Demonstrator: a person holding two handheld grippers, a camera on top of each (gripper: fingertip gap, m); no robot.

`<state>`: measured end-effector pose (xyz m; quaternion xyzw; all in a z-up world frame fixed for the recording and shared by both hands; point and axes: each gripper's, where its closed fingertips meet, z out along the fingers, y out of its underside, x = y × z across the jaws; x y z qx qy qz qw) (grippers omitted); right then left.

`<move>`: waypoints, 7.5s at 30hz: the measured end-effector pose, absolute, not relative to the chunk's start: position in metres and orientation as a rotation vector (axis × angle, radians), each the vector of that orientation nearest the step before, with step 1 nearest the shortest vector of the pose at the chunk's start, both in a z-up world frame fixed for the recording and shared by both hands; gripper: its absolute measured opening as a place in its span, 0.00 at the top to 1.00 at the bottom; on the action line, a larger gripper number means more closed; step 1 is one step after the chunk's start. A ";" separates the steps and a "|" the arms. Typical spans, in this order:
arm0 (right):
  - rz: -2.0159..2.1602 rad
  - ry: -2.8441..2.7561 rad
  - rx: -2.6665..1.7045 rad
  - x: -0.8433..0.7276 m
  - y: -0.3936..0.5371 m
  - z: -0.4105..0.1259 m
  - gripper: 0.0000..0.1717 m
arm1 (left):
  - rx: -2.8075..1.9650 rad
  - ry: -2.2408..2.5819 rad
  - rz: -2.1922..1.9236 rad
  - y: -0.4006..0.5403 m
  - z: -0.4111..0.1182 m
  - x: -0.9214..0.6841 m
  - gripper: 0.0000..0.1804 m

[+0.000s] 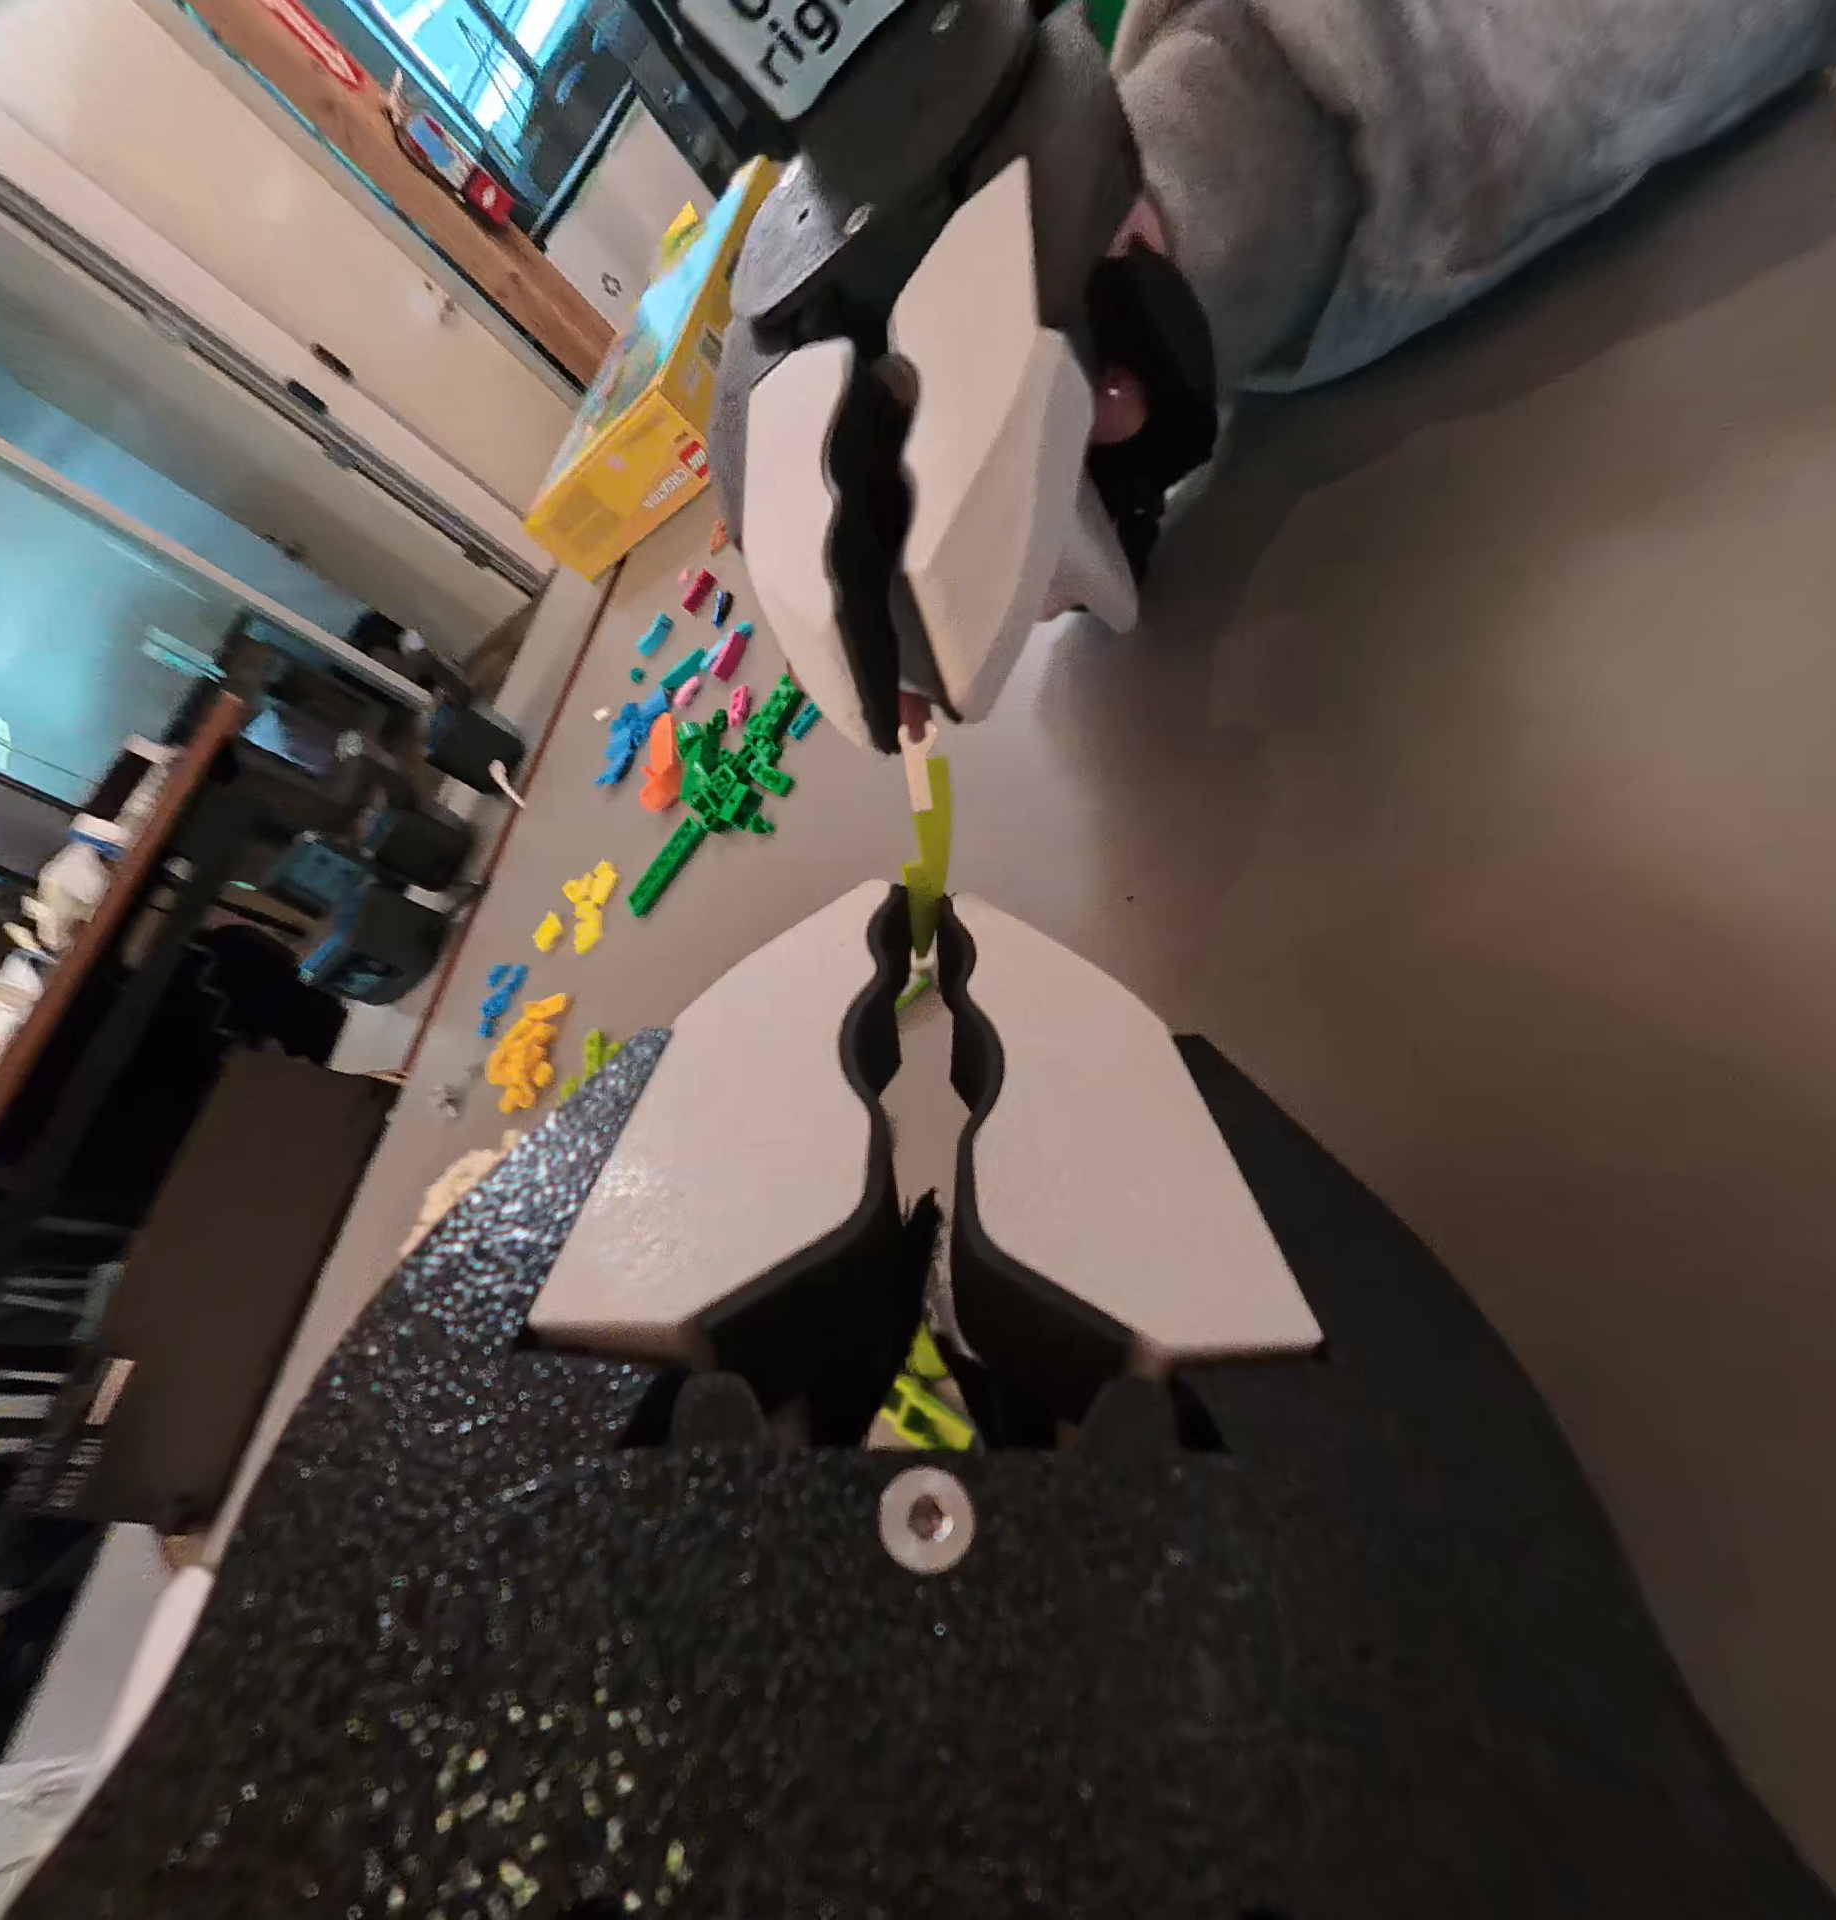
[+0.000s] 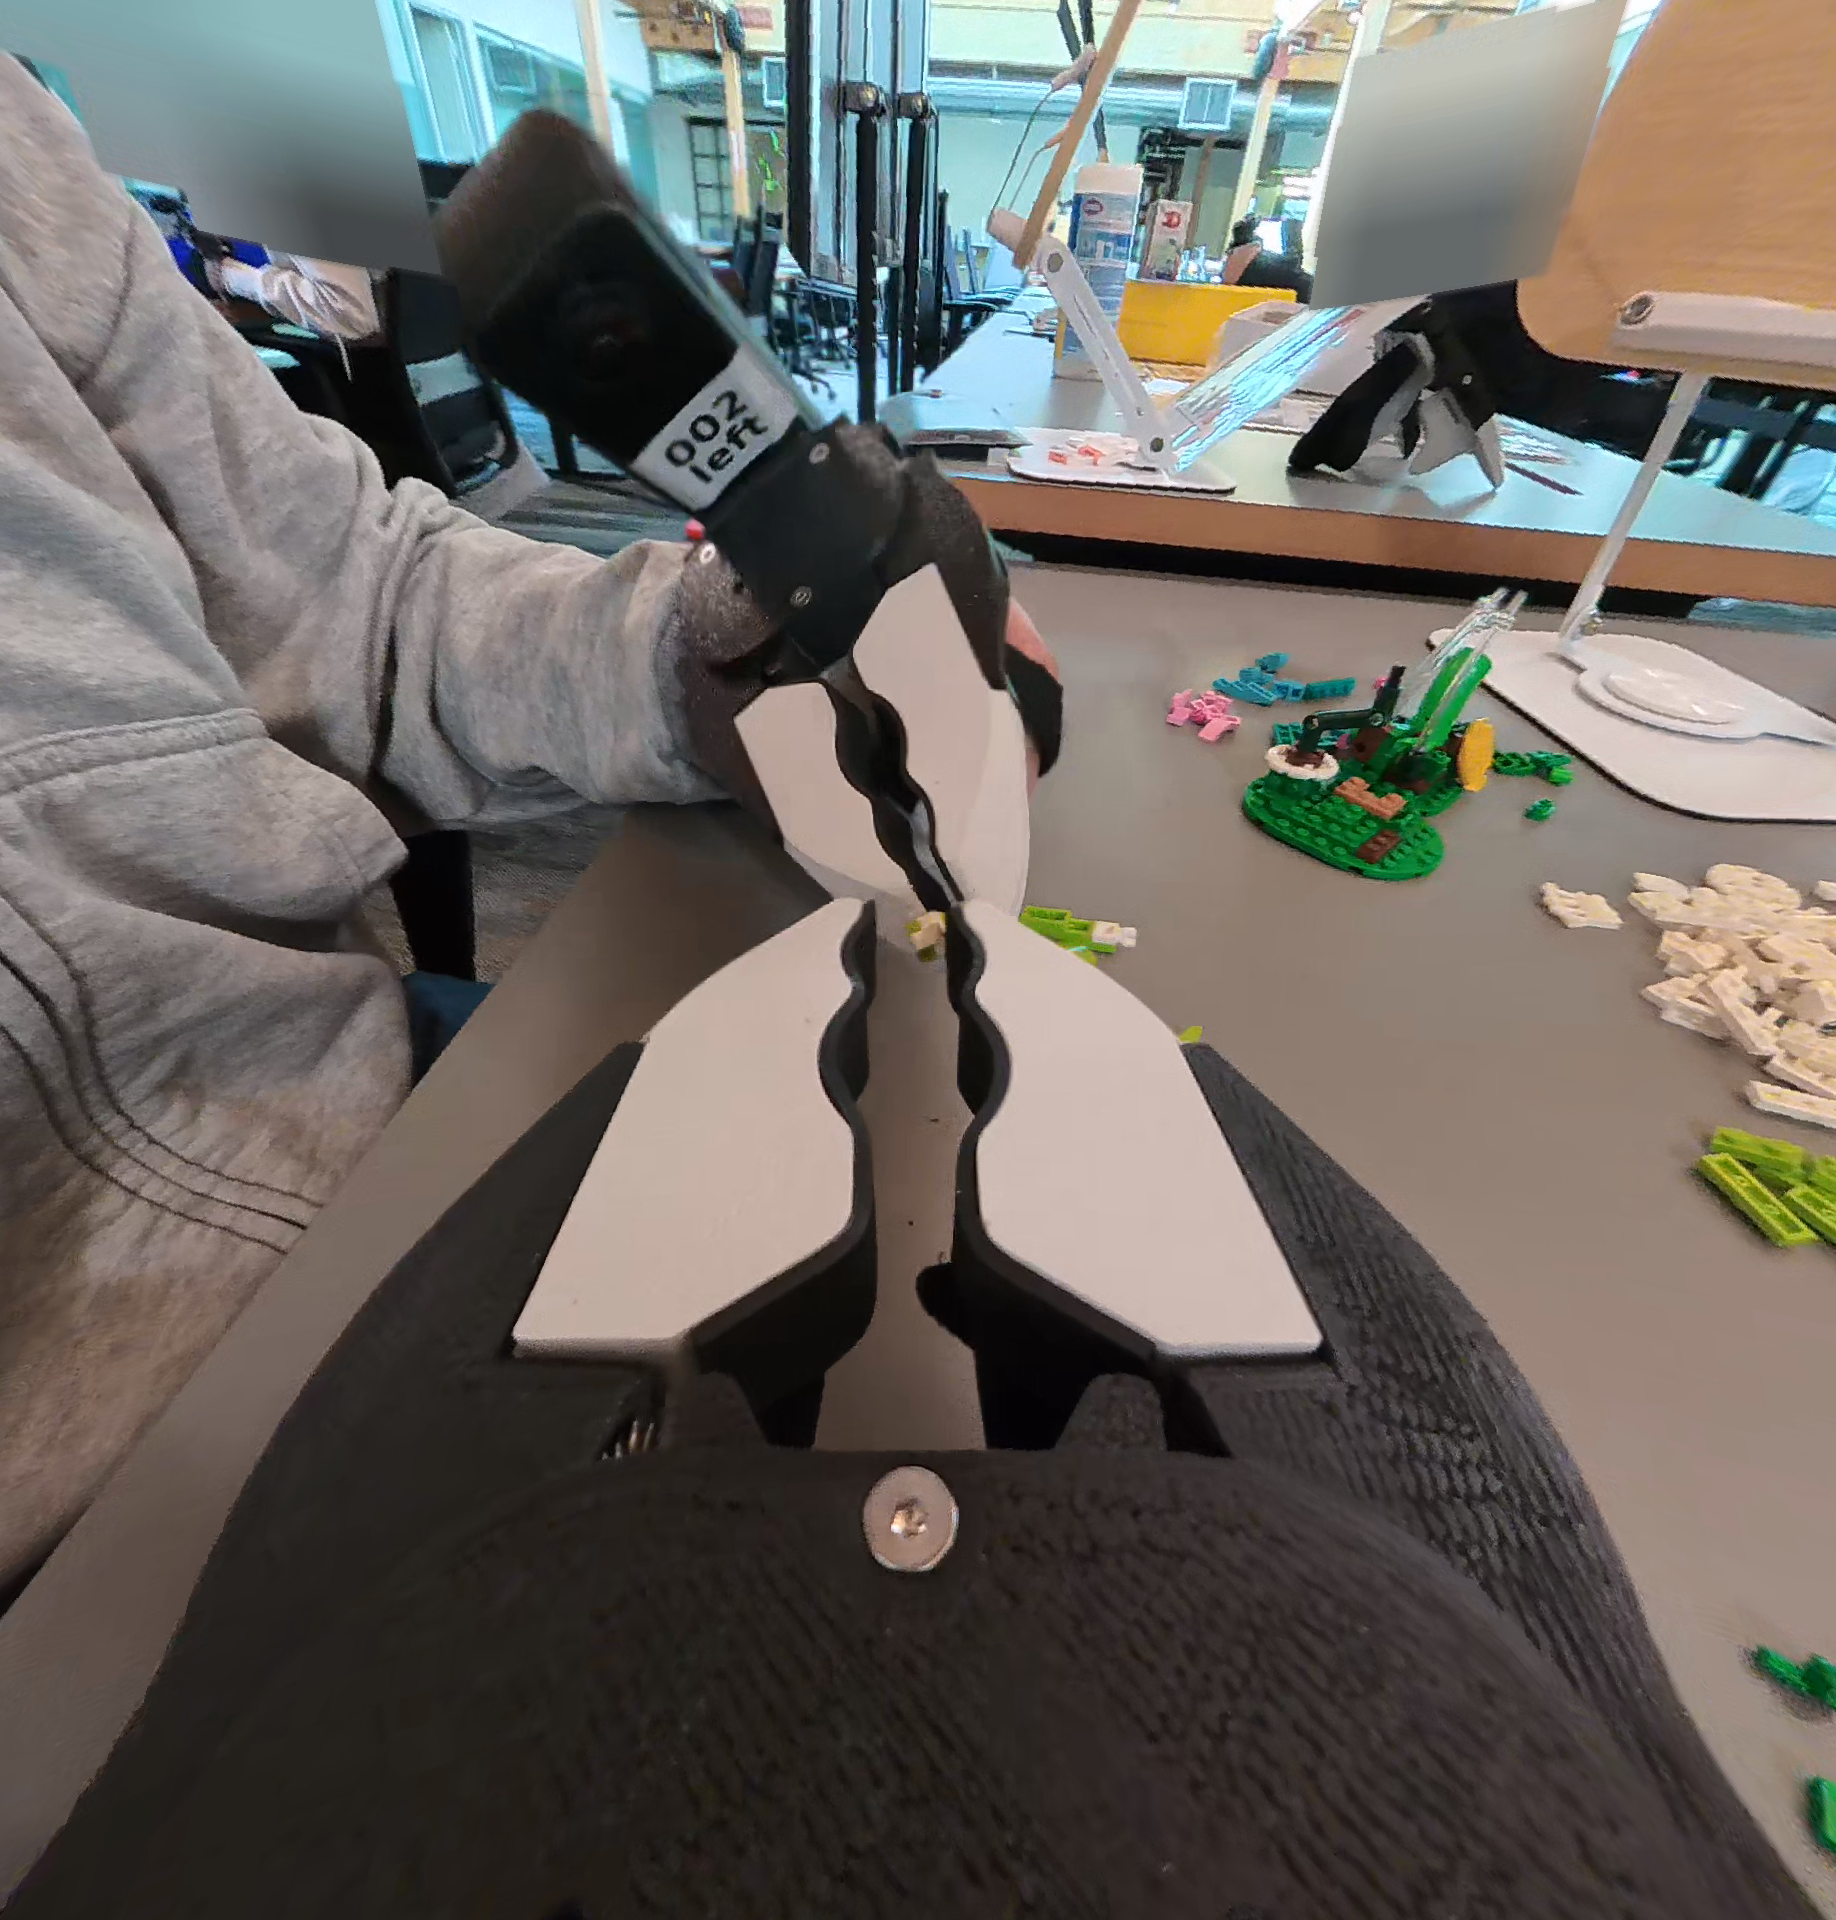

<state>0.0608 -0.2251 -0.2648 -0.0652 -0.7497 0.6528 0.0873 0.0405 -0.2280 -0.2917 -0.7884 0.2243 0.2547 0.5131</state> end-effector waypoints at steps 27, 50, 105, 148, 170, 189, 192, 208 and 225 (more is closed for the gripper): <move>1.889 -2.262 -0.629 0.026 -0.211 -0.277 0.91 | -1.686 0.800 1.875 -0.226 -0.284 0.000 0.97; 1.740 -2.180 -0.514 0.021 -0.217 -0.276 0.99 | -1.649 0.712 1.807 -0.227 -0.277 0.005 0.98; 0.981 -1.930 -0.023 0.010 -0.227 -0.289 0.93 | -1.721 0.367 0.636 -0.230 -0.275 0.030 0.96; 1.106 -1.982 -0.409 0.005 -0.230 -0.272 0.97 | -1.637 0.339 1.032 -0.230 -0.256 0.019 0.95; 0.751 -1.734 -0.043 0.007 -0.227 -0.256 0.98 | -1.606 0.156 0.824 -0.231 -0.249 0.019 0.95; 0.547 -1.524 0.215 0.010 -0.225 -0.250 0.97 | -1.754 -0.145 0.159 -0.223 -0.257 0.023 0.95; 0.540 -1.528 0.221 0.010 -0.225 -0.251 0.98 | -1.775 -0.126 0.195 -0.223 -0.259 0.023 0.95; 0.619 -1.619 0.088 0.013 -0.236 -0.251 0.98 | -1.443 -0.220 0.086 -0.226 -0.226 0.024 0.97; 0.525 -1.638 0.073 -0.001 -0.221 -0.264 0.98 | -1.942 0.229 0.958 -0.234 -0.266 0.000 0.77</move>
